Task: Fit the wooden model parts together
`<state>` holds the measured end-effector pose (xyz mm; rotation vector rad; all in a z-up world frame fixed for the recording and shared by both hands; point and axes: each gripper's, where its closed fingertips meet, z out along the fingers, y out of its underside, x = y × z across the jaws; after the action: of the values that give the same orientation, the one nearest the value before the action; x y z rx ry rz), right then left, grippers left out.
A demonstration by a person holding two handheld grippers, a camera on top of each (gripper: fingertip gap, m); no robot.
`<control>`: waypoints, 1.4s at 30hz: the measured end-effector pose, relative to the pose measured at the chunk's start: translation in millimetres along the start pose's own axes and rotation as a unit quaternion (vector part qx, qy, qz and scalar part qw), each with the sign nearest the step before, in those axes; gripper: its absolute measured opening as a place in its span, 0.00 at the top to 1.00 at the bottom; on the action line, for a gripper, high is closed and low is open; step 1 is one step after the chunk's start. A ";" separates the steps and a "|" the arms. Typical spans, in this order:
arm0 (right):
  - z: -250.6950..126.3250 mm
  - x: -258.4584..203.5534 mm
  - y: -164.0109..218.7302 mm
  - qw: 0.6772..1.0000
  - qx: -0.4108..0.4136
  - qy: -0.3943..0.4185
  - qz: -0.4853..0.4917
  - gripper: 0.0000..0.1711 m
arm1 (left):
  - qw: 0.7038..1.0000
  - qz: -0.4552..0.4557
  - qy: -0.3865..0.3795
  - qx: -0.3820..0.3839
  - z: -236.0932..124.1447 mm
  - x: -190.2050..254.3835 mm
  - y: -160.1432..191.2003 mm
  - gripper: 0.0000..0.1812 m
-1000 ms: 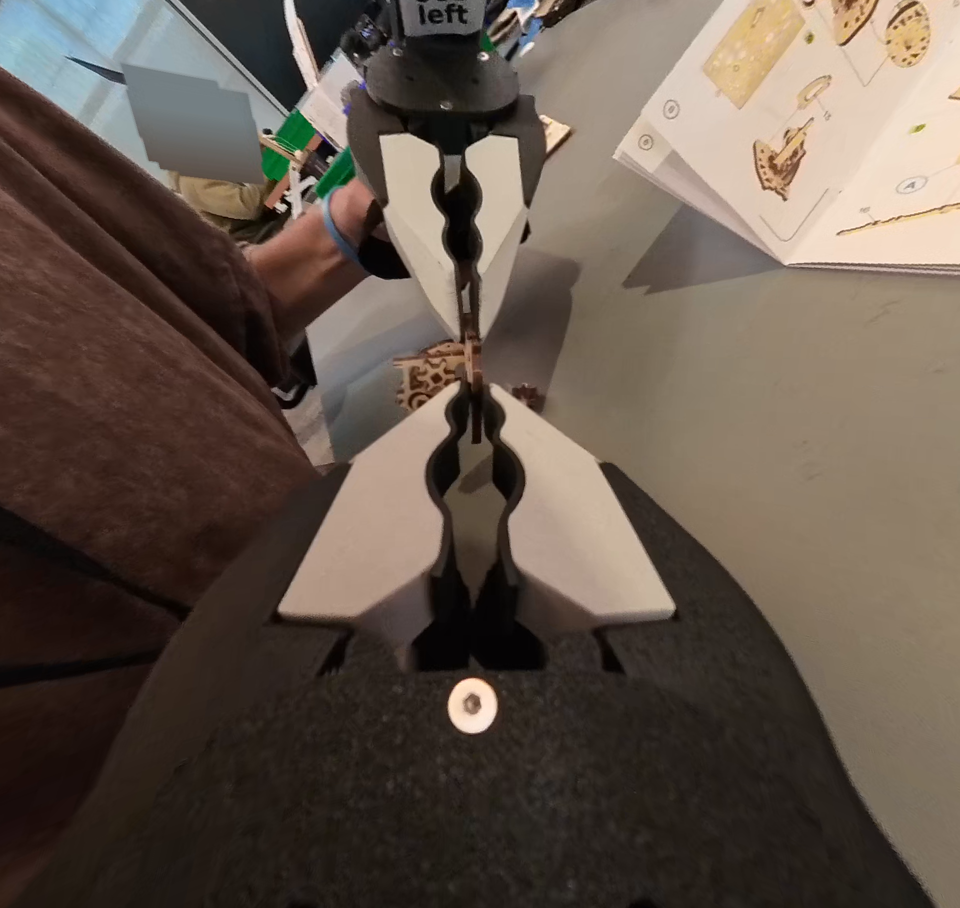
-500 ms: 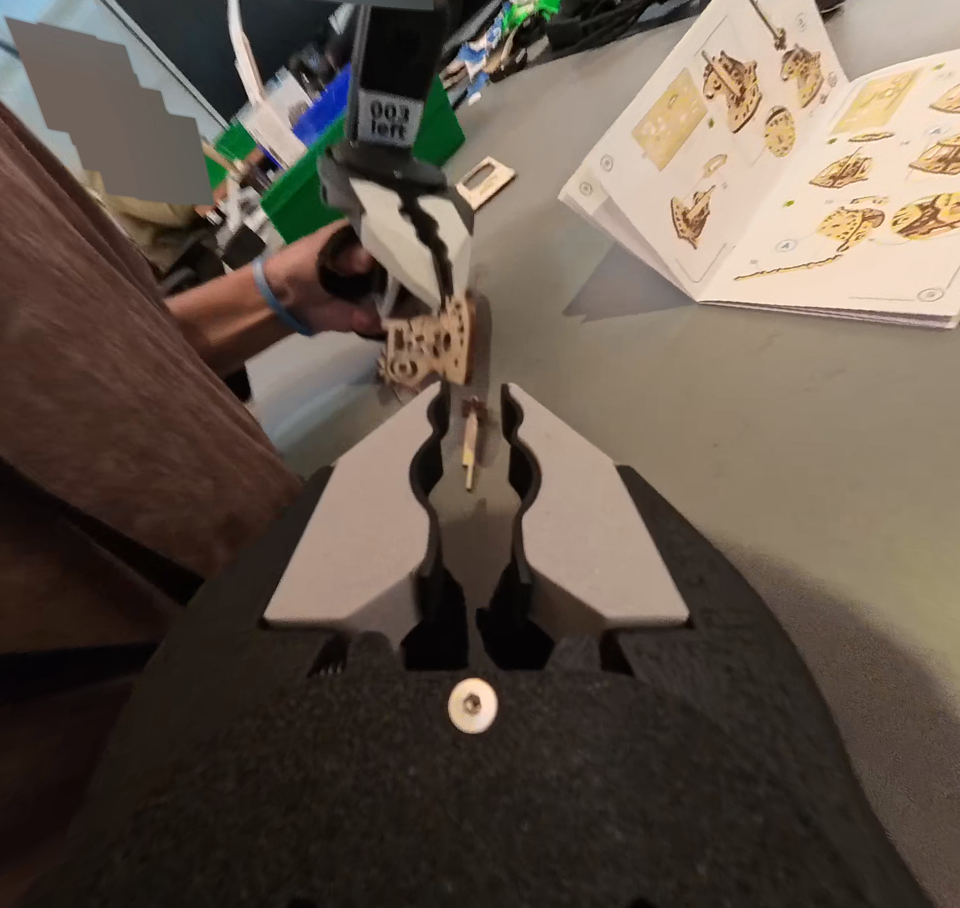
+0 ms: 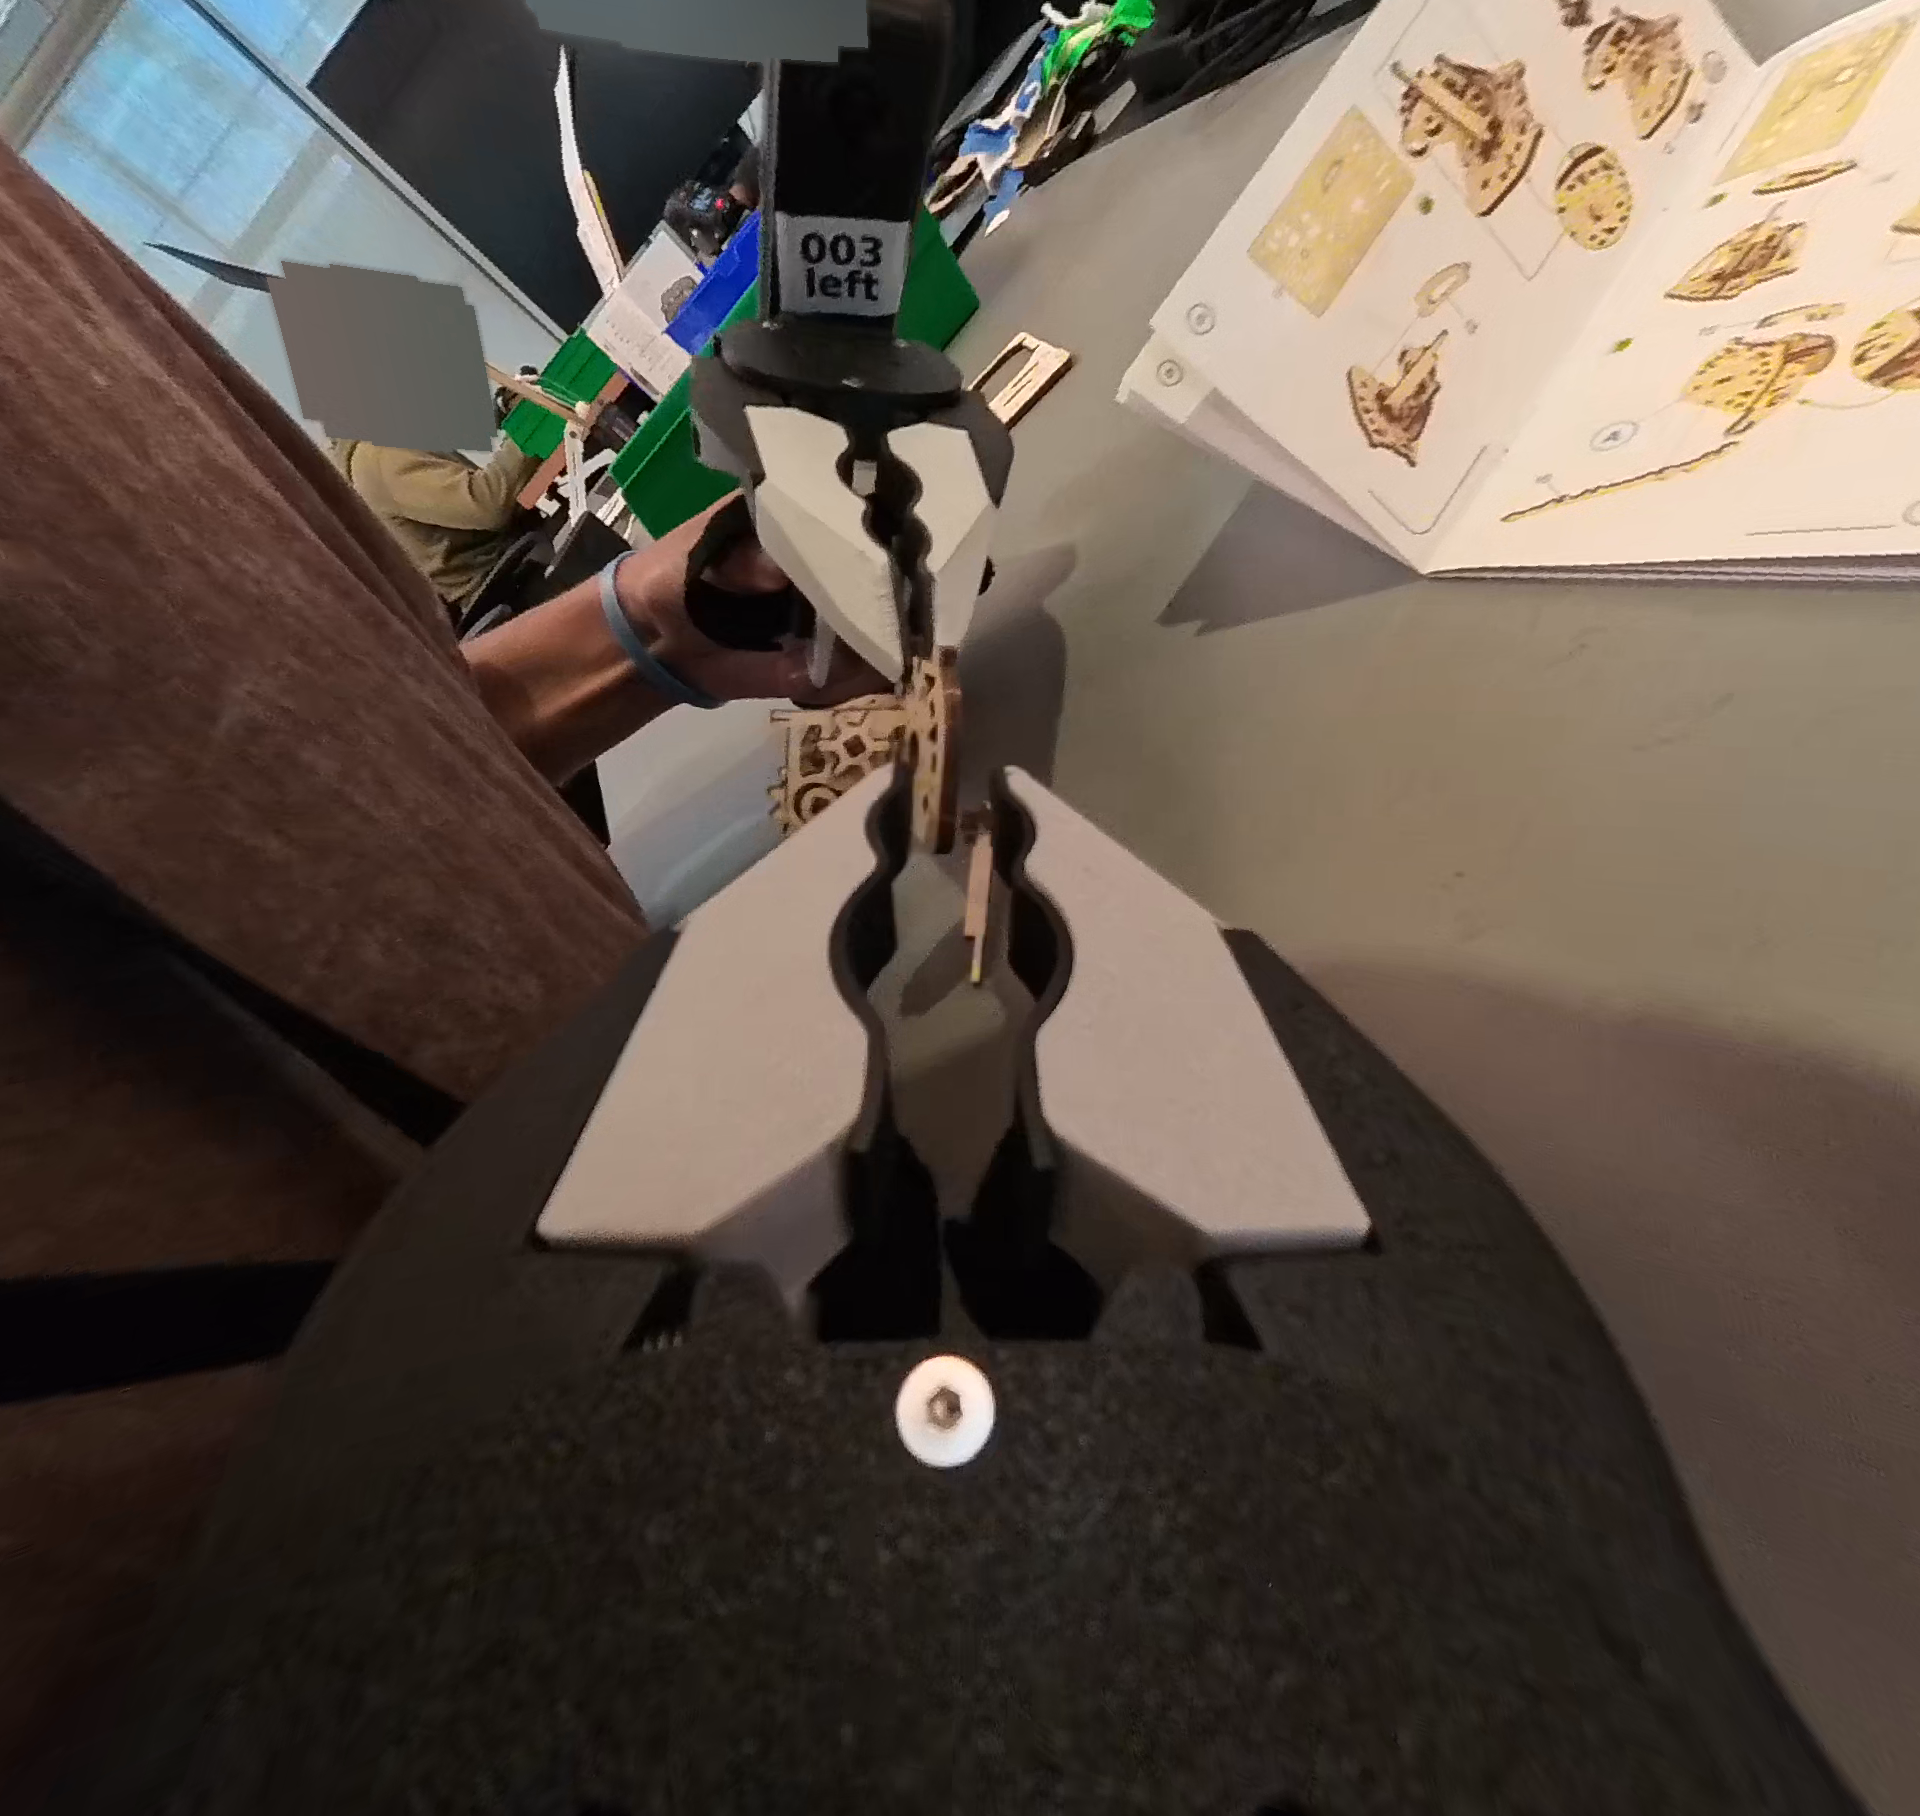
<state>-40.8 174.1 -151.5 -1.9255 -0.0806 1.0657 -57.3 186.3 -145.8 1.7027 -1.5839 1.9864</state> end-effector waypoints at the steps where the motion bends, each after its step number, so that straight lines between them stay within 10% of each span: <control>1: 1.2 -0.5 1.1 1.000 -0.003 0.003 -0.004 0.92 | 1.000 0.000 0.001 0.001 -0.1 0.3 0.0 1.00; 20: 28.7 -60.6 15.3 0.995 -0.047 -0.087 -0.013 0.98 | 0.998 0.049 -0.048 -0.005 -24.7 49.4 35.7 0.99; 28: 12.3 -2.5 56.6 0.965 -0.152 0.148 -0.151 0.90 | 0.966 0.044 -0.251 0.044 -74.5 15.7 54.9 0.99; 42: 40.1 9.8 79.6 0.925 -0.193 0.217 -0.244 0.99 | 0.947 0.089 -0.305 0.054 -75.4 9.8 55.6 1.00</control>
<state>-89.8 158.8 -225.0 -2.2833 -0.5234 0.2897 -147.2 209.6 -161.4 2.4749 -1.8790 1.7305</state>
